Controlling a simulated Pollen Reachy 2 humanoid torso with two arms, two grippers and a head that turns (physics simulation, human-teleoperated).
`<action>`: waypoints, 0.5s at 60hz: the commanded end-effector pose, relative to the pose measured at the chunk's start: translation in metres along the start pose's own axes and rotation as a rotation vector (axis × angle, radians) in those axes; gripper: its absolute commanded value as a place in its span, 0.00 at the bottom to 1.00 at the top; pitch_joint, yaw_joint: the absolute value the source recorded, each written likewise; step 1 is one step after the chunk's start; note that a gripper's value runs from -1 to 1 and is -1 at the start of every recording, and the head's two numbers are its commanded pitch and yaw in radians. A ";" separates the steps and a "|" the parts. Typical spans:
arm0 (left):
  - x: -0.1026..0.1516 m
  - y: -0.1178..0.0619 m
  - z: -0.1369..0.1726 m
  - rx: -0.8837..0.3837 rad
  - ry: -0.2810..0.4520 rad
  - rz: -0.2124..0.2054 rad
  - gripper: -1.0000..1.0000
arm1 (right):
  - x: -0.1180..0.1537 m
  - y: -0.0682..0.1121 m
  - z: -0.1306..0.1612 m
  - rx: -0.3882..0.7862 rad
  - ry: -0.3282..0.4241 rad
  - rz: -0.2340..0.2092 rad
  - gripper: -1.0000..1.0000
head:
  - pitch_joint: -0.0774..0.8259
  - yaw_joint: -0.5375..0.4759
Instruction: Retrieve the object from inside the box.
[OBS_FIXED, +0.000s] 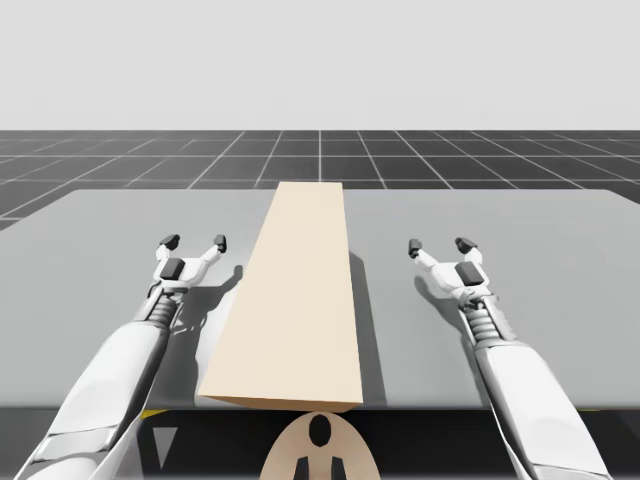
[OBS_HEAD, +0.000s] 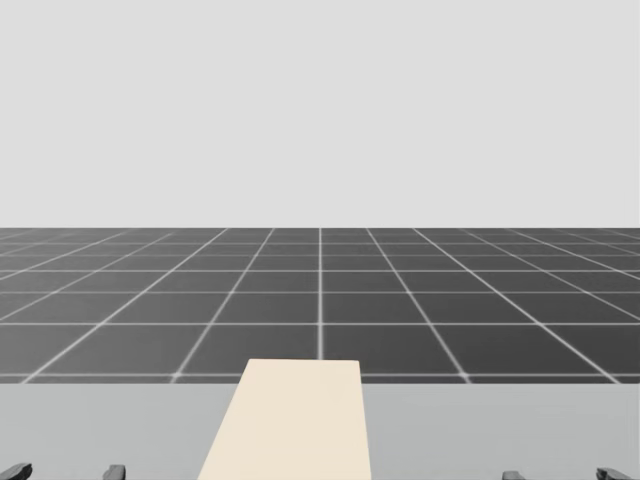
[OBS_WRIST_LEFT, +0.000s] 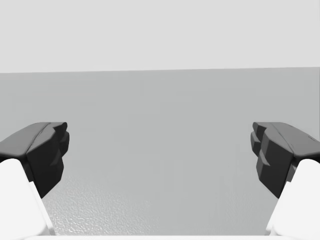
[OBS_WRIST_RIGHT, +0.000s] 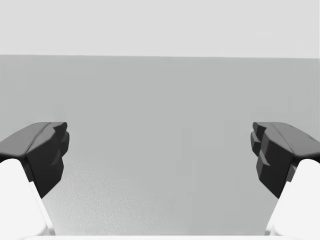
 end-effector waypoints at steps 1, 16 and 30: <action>0.000 0.000 0.000 -0.001 0.001 -0.001 0.00 | 0.001 -0.001 0.001 -0.016 0.013 -0.004 0.00 | 0.09 0.53; -0.004 -0.002 -0.001 -0.047 0.062 -0.006 0.00 | -0.003 0.002 0.001 0.083 0.028 -0.003 0.00 | 0.09 0.53; -0.014 -0.010 0.006 -0.282 0.152 -0.106 0.00 | -0.017 0.021 0.009 0.347 0.069 0.076 0.00 | 0.10 0.53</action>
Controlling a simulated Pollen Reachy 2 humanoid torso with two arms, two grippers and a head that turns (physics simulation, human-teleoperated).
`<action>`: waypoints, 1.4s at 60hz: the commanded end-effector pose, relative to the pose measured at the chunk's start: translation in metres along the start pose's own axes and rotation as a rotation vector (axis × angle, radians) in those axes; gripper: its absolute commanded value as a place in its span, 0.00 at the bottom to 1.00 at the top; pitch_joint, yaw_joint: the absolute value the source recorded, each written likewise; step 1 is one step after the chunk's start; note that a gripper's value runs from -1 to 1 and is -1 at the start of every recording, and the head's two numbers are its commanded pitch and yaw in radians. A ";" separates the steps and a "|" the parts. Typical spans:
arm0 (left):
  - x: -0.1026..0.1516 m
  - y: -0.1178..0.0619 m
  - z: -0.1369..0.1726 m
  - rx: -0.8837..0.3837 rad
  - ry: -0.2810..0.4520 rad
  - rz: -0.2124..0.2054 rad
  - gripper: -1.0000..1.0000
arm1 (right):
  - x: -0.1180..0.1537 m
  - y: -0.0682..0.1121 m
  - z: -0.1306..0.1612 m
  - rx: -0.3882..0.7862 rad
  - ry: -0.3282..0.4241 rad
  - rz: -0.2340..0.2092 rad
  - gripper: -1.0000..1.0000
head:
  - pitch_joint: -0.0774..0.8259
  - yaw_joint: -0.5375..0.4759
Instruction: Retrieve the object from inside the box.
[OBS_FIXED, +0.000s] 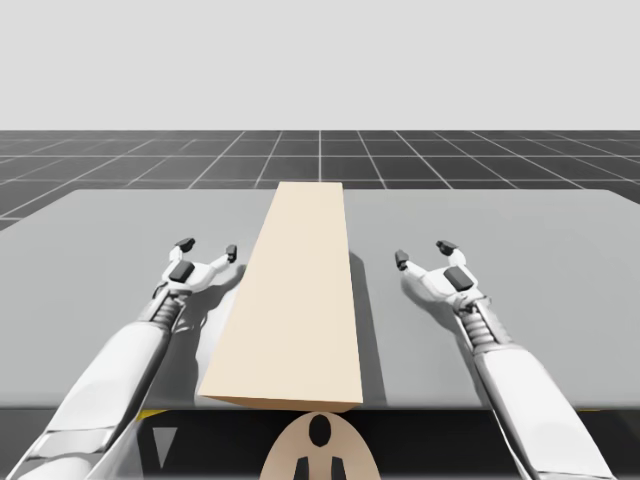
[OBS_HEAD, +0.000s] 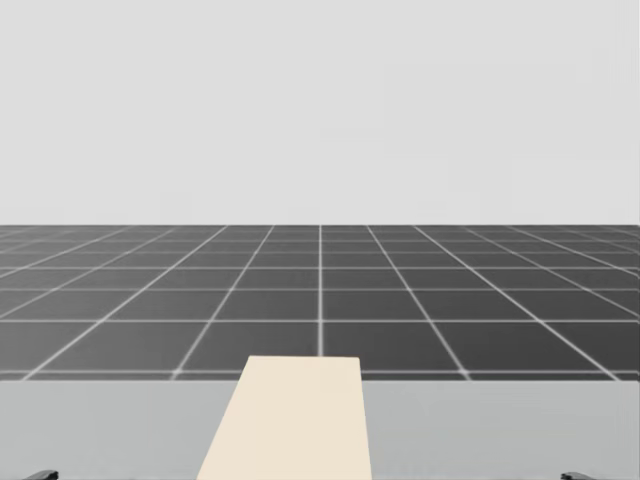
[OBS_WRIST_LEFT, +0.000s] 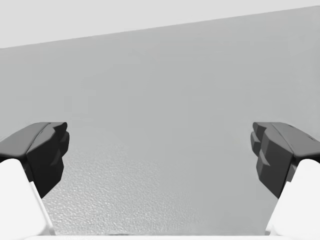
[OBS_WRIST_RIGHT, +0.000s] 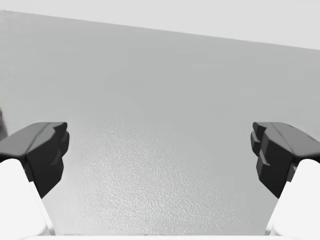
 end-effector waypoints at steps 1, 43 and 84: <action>-0.006 -0.007 0.005 -0.154 0.035 -0.064 0.00 | -0.009 0.015 0.003 0.166 0.014 0.060 0.00 | 0.10 0.53; -0.005 -0.028 0.047 -0.712 -0.070 -0.150 0.00 | 0.004 0.063 0.033 0.740 -0.263 -0.002 0.00 | 0.11 0.52; -0.008 -0.040 0.047 -0.735 -0.062 -0.208 0.00 | -0.025 0.146 -0.042 1.048 -0.234 -0.096 0.00 | 0.14 0.50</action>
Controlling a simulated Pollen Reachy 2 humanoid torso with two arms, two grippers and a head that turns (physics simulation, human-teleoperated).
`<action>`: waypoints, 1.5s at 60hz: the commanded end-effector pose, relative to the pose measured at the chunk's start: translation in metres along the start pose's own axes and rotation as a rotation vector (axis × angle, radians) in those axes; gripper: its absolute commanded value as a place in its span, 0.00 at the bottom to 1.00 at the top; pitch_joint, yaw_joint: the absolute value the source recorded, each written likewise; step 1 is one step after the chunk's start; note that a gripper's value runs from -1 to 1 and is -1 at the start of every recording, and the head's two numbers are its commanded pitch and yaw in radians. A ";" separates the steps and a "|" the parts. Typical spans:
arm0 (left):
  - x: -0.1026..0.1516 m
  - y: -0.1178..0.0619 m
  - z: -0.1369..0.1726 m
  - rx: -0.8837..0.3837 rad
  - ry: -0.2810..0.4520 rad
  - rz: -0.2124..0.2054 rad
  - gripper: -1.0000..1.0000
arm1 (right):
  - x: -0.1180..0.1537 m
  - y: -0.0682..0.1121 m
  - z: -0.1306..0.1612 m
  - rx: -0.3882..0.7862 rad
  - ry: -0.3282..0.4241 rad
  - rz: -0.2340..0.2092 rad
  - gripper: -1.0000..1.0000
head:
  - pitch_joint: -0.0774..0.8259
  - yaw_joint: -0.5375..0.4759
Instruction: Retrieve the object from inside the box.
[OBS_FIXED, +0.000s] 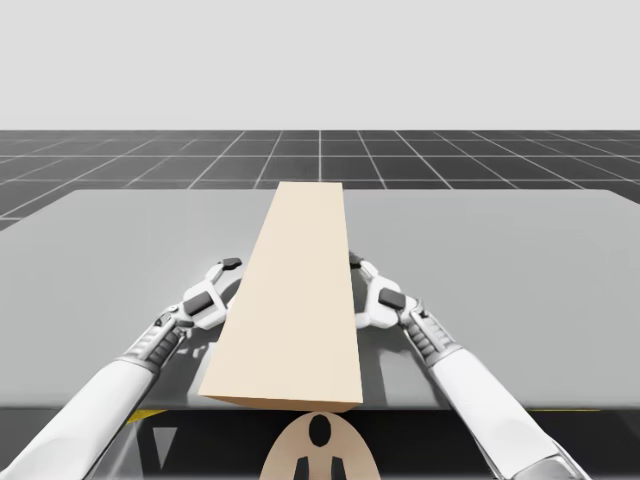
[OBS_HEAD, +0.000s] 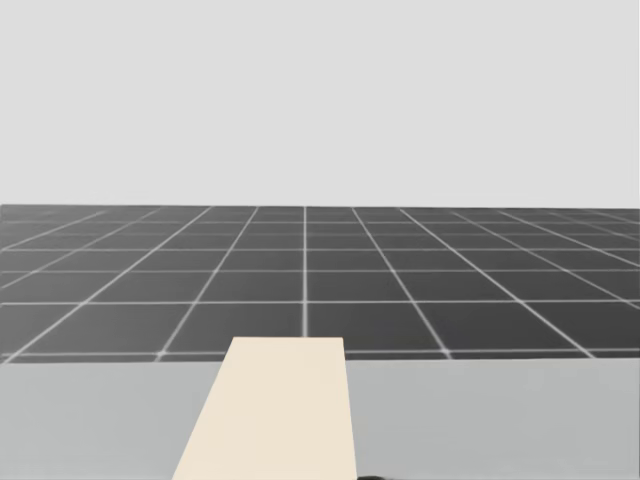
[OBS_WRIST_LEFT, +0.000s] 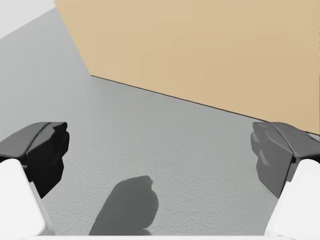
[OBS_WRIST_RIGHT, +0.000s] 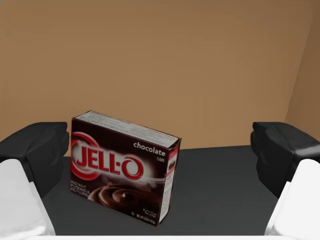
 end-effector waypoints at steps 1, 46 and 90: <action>0.000 0.000 0.000 -0.001 0.004 -0.011 0.00 | -0.017 0.000 -0.036 0.079 -0.015 -0.043 0.00 | 0.14 0.50; 0.000 -0.001 0.001 0.006 0.002 -0.042 0.00 | -0.056 0.043 -0.079 0.227 -0.016 -0.180 1.00 | 0.15 0.50; -0.002 0.002 -0.001 0.036 0.014 -0.052 0.00 | 0.013 0.057 0.121 0.011 0.007 0.038 1.00 | 0.15 0.50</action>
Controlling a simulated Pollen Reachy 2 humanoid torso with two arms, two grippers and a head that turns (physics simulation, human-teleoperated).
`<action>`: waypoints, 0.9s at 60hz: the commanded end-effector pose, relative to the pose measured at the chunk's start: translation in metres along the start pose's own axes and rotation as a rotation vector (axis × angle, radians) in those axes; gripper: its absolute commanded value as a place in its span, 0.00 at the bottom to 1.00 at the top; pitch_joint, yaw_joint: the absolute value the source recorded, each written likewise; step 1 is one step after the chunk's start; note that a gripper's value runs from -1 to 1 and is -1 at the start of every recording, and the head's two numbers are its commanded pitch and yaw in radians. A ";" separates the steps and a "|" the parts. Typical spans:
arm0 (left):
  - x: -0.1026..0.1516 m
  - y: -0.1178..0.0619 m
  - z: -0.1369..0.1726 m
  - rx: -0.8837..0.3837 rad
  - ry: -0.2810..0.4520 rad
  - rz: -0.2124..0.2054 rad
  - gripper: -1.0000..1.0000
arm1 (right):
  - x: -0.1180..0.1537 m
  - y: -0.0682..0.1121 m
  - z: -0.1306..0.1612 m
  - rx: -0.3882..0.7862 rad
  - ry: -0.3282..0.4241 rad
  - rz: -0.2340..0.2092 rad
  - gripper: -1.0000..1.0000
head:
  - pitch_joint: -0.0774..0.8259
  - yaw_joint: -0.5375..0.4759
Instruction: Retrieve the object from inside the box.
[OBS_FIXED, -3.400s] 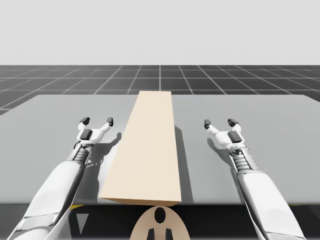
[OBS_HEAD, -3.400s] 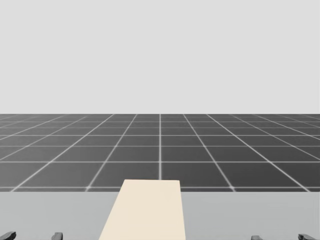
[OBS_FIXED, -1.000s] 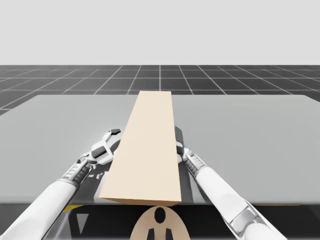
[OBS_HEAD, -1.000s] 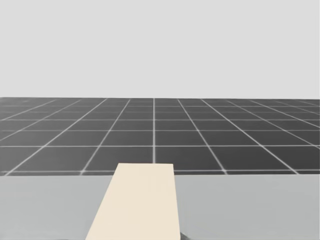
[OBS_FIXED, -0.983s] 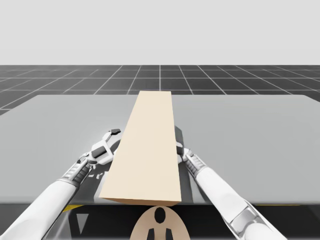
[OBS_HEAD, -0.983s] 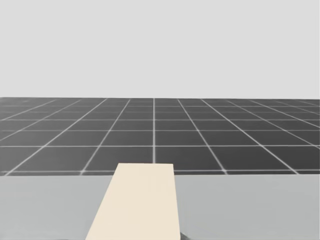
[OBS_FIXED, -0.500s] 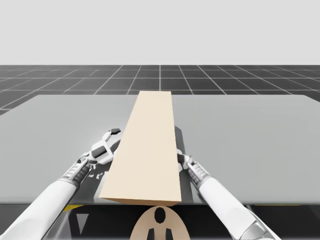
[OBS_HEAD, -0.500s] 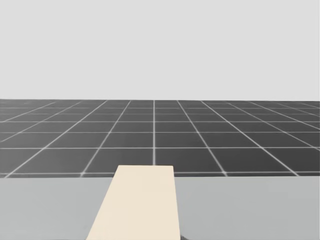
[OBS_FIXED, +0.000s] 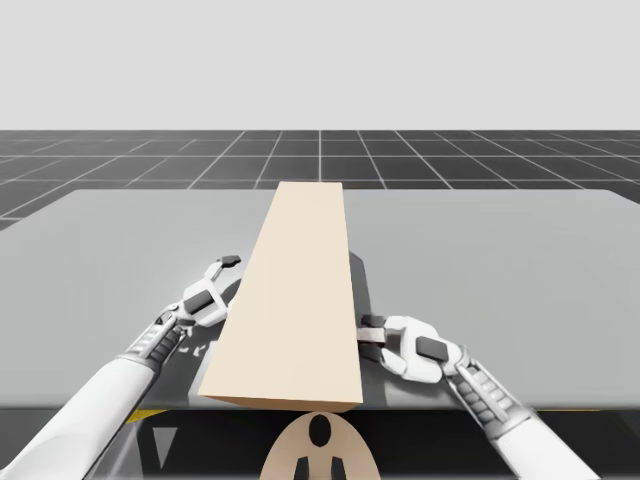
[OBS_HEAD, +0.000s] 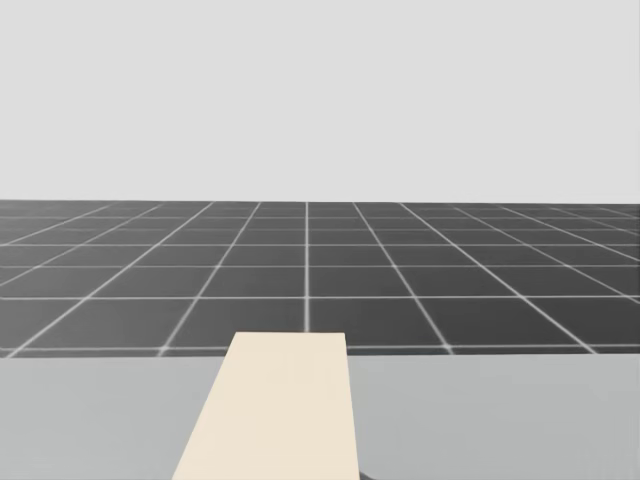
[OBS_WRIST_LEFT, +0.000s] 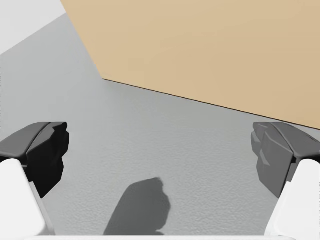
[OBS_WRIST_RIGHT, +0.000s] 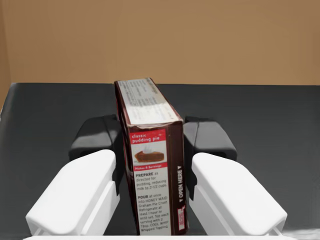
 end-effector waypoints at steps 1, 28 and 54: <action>-0.003 -0.001 0.001 0.016 0.013 -0.001 0.00 | 0.006 0.000 0.045 -0.066 -0.088 0.037 1.00 | 0.15 0.50; -0.004 0.001 0.002 0.026 0.011 0.001 0.00 | 0.051 -0.075 0.115 -0.344 -0.097 0.176 1.00 | 0.14 0.50; -0.004 0.003 0.004 0.036 0.011 0.000 0.00 | 0.156 -0.134 0.127 -0.524 -0.150 0.385 1.00 | 0.14 0.51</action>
